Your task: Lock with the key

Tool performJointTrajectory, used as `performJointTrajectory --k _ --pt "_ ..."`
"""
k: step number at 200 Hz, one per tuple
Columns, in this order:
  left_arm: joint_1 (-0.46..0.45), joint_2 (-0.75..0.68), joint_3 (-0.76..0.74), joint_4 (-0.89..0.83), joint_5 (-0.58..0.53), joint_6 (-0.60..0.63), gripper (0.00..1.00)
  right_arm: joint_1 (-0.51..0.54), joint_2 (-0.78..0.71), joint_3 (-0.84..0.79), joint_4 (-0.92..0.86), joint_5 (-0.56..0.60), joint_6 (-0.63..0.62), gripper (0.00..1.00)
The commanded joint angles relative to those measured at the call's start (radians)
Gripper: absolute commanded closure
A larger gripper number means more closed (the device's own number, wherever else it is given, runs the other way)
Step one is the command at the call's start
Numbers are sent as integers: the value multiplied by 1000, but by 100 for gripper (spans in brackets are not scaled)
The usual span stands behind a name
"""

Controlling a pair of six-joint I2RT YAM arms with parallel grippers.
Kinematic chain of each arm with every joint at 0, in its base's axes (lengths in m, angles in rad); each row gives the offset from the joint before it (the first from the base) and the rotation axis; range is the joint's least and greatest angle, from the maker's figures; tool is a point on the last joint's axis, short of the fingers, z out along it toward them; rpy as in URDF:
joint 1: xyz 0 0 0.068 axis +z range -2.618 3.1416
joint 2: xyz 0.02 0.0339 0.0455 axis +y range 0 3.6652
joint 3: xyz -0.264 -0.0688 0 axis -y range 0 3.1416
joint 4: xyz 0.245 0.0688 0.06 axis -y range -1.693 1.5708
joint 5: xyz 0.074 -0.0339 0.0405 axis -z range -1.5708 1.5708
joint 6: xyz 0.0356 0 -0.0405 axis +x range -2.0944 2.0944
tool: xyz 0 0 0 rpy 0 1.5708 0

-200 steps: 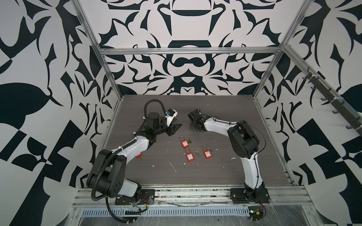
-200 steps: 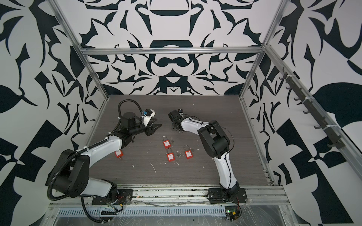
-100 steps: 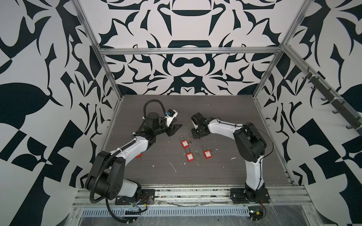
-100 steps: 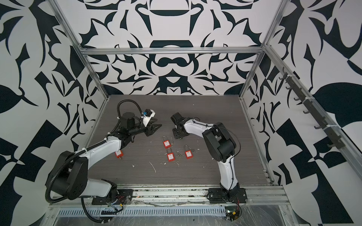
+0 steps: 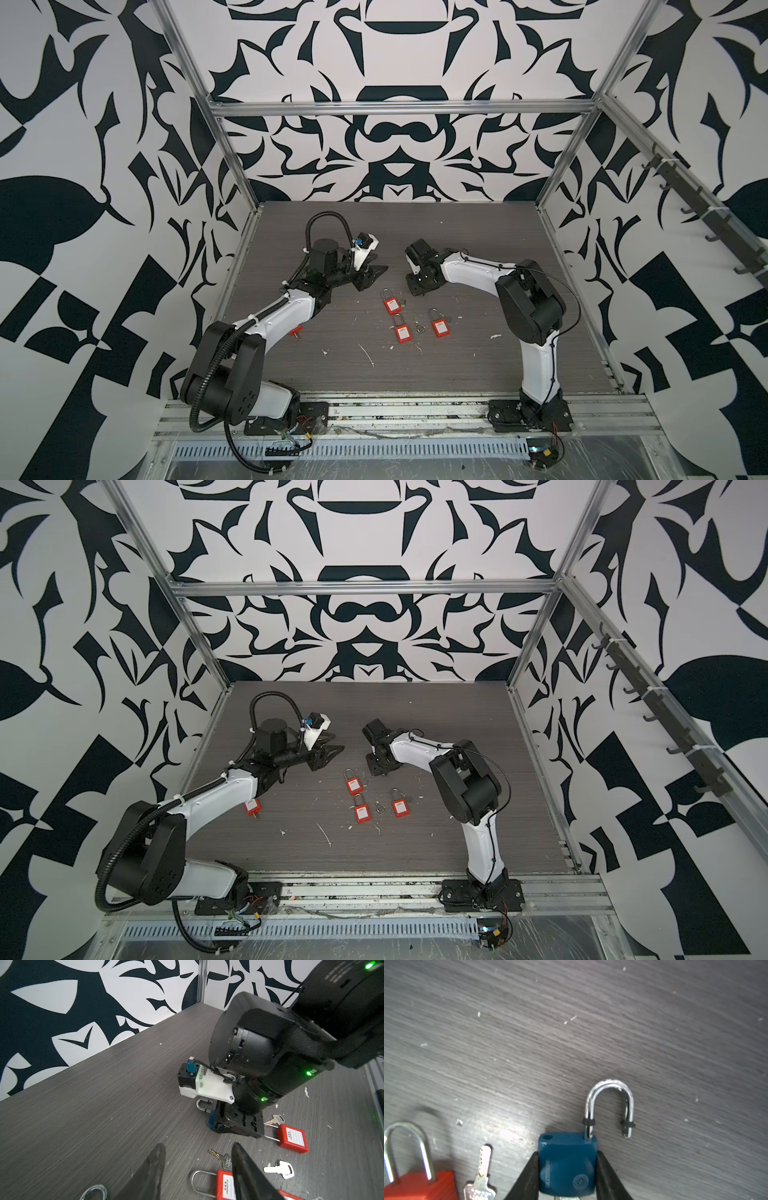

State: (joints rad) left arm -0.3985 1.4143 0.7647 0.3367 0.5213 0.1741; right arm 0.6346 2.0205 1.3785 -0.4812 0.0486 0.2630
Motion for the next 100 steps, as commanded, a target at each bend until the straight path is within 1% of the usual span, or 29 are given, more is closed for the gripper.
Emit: performJointTrajectory --k 1,25,49,78,100 --pt "-3 1 33 -22 31 -5 46 1 -35 14 -75 8 -57 64" --pt "-3 0 36 -33 39 5 46 1 -143 -12 -34 -11 -168 67" --pt "-2 7 41 -33 66 18 46 1 -276 -73 24 -61 -320 70" --pt "-3 12 63 -43 122 75 46 1 -428 -157 58 -168 -537 72" --pt "-2 15 88 -66 204 142 46 -2 -535 -209 60 -251 -672 73"
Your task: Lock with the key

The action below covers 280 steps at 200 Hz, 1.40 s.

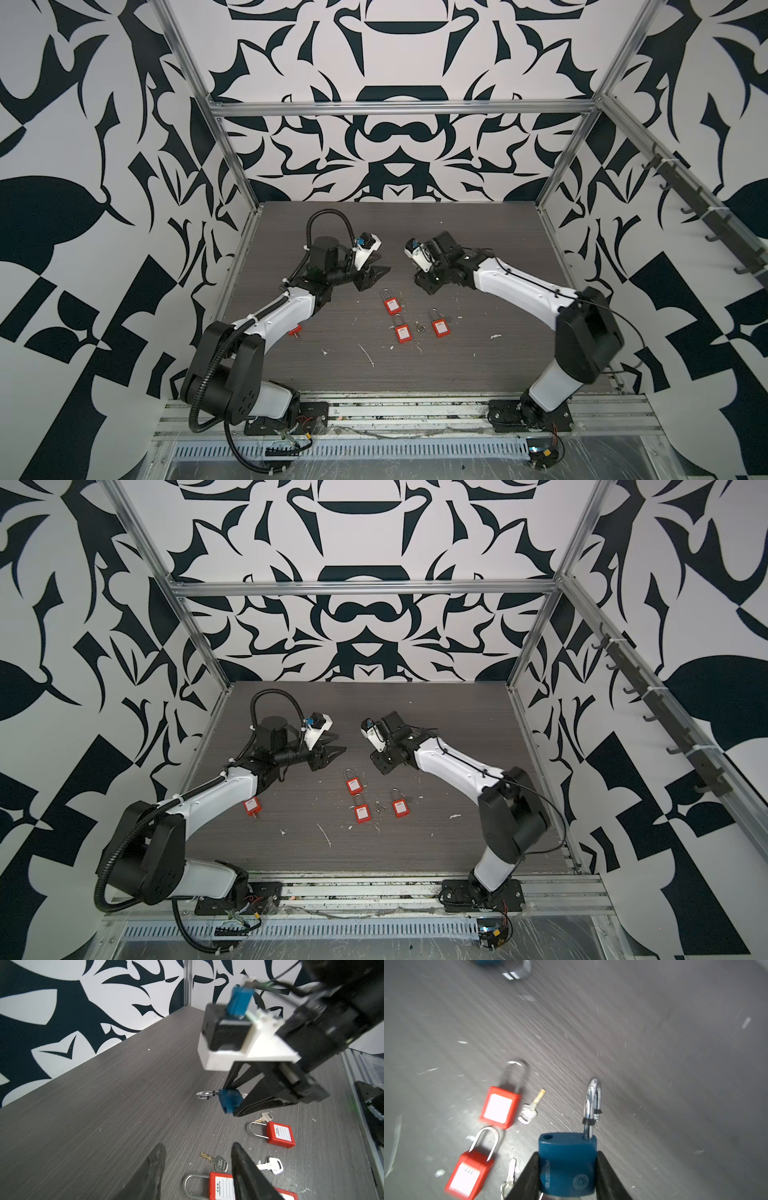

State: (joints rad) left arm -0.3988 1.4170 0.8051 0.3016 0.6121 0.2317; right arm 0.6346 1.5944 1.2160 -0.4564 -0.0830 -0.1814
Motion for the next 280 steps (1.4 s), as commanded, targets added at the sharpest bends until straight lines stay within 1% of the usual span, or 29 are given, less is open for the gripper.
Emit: performJointTrajectory --k 1,12,26,35,48,71,94,106,126,147,159,167,189,211,228,237,254,280 --pt "-2 13 48 -33 118 88 46 -2 -114 -49 35 -125 -233 73" --pt "-2 10 59 -45 173 129 46 -3 -174 -75 37 -184 -300 73" --pt "-2 9 74 -58 250 165 47 -4 -244 -102 39 -232 -358 73" --pt "-2 10 93 -95 307 214 48 -3 -280 -108 38 -250 -369 73" --pt "-3 17 125 -173 359 297 50 -5 -315 -104 24 -266 -384 73" --pt "-14 27 170 -290 426 399 54 -5 -342 -84 -41 -287 -411 74" --pt "-63 18 188 -384 379 497 54 -5 -368 -90 -73 -304 -427 74" --pt "-82 17 203 -421 361 521 54 -4 -379 -93 -83 -314 -433 74" --pt "-99 10 208 -432 343 527 56 -5 -390 -97 -95 -322 -446 75" --pt "-125 7 208 -443 296 544 58 -4 -392 -96 -100 -347 -443 75" --pt "-133 6 208 -442 284 544 61 -4 -389 -96 -113 -352 -444 76" --pt "-138 7 209 -432 266 540 62 -4 -388 -94 -119 -355 -444 75" --pt "-152 5 198 -393 233 527 62 -5 -387 -98 -128 -367 -443 76" --pt "-156 -9 176 -332 237 494 62 -4 -385 -101 -134 -369 -443 76" --pt "-159 -11 174 -329 246 486 63 -4 -383 -102 -133 -371 -443 76" --pt "-160 -12 169 -331 253 487 64 -4 -381 -100 -130 -373 -441 76" --pt "-162 -12 161 -332 268 486 70 -4 -380 -95 -128 -381 -439 77" --pt "-163 -15 154 -332 282 482 73 -4 -375 -84 -135 -387 -440 77"
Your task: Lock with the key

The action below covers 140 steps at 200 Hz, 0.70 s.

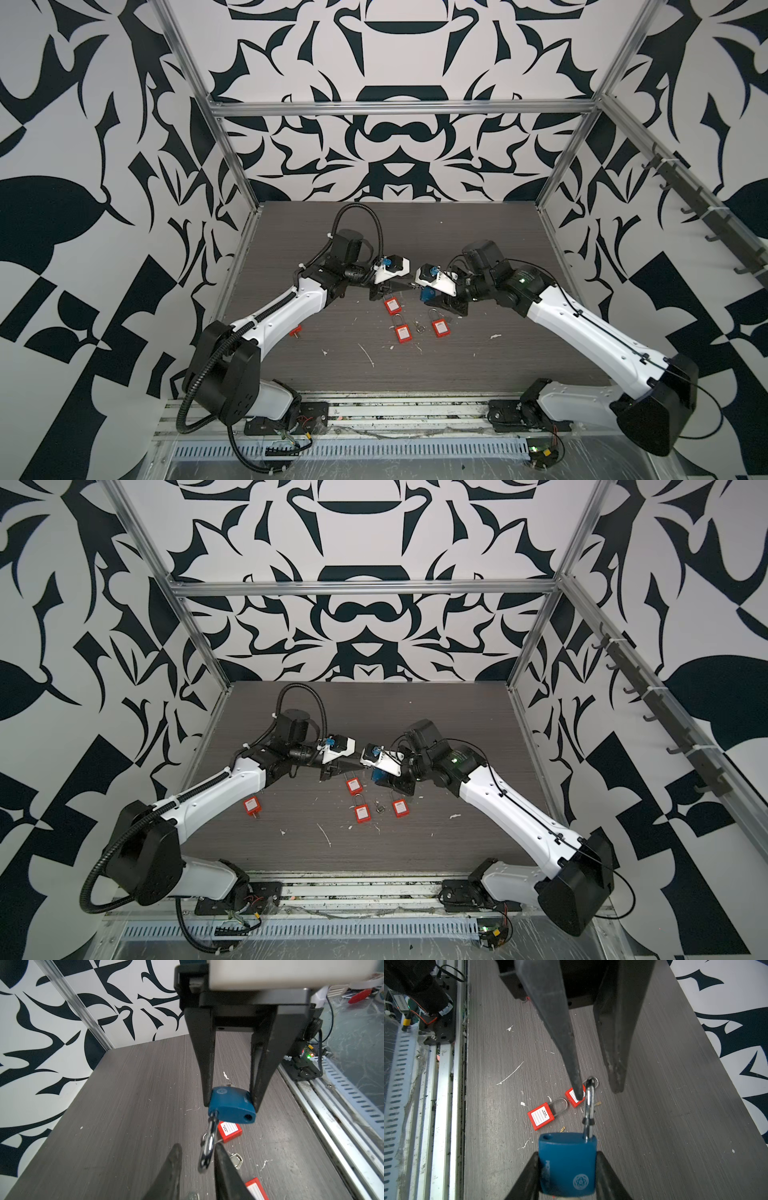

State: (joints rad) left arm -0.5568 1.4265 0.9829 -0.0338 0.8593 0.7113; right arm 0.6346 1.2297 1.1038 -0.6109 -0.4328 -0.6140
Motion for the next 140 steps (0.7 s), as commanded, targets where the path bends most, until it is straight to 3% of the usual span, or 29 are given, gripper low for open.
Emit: performJointTrajectory --k 1,54,72,81,116,122,140 --pt "-6 -24 -26 3 35 2 73 -4 -10 29 18 -38 -6 77" --pt "-12 -9 -15 3 60 -3 89 -3 -1 54 2 -42 -22 77" --pt "-11 0 -8 2 73 -12 100 -3 -7 52 20 -19 -17 73" --pt "-12 5 -5 0 80 -20 100 -3 -10 51 21 -18 -20 71" --pt "-11 13 -12 43 102 -88 100 -3 -12 56 -2 32 -31 54" --pt "-11 11 -21 71 102 -112 100 -3 -11 59 -15 63 -27 44" --pt "-11 8 -64 191 113 -203 100 -4 -6 82 -72 101 -29 34"
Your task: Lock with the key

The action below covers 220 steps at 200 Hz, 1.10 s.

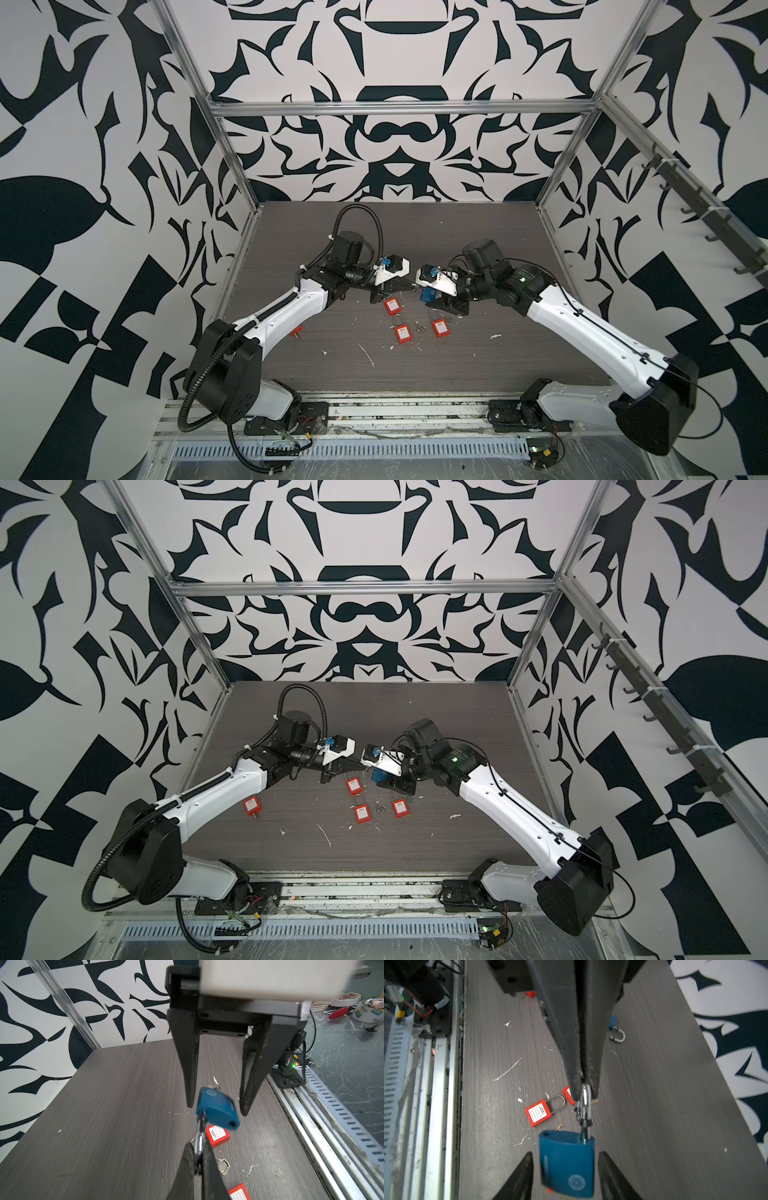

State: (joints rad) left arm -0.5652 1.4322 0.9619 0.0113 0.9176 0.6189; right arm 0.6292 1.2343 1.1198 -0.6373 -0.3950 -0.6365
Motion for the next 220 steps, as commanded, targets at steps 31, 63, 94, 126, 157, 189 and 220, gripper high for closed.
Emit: performJointTrajectory --k 31,63,94,126,157,189,220 --pt "-8 8 -70 220 70 -185 100 1 -34 68 -97 84 -12 28" --pt "-24 -9 -82 225 61 -186 100 1 -65 44 -93 91 -61 36" --pt "-35 -22 -93 222 60 -186 100 1 -34 58 -97 69 -67 47" --pt "-41 -39 -104 218 58 -186 100 1 -6 63 -94 13 -64 54" --pt "-42 -60 -116 218 51 -186 100 0 1 68 -102 -27 -66 67" --pt "-43 -72 -121 217 50 -185 100 0 14 86 -141 -54 -72 77" --pt "-44 -71 -119 216 61 -186 100 1 16 87 -134 -59 -64 82"
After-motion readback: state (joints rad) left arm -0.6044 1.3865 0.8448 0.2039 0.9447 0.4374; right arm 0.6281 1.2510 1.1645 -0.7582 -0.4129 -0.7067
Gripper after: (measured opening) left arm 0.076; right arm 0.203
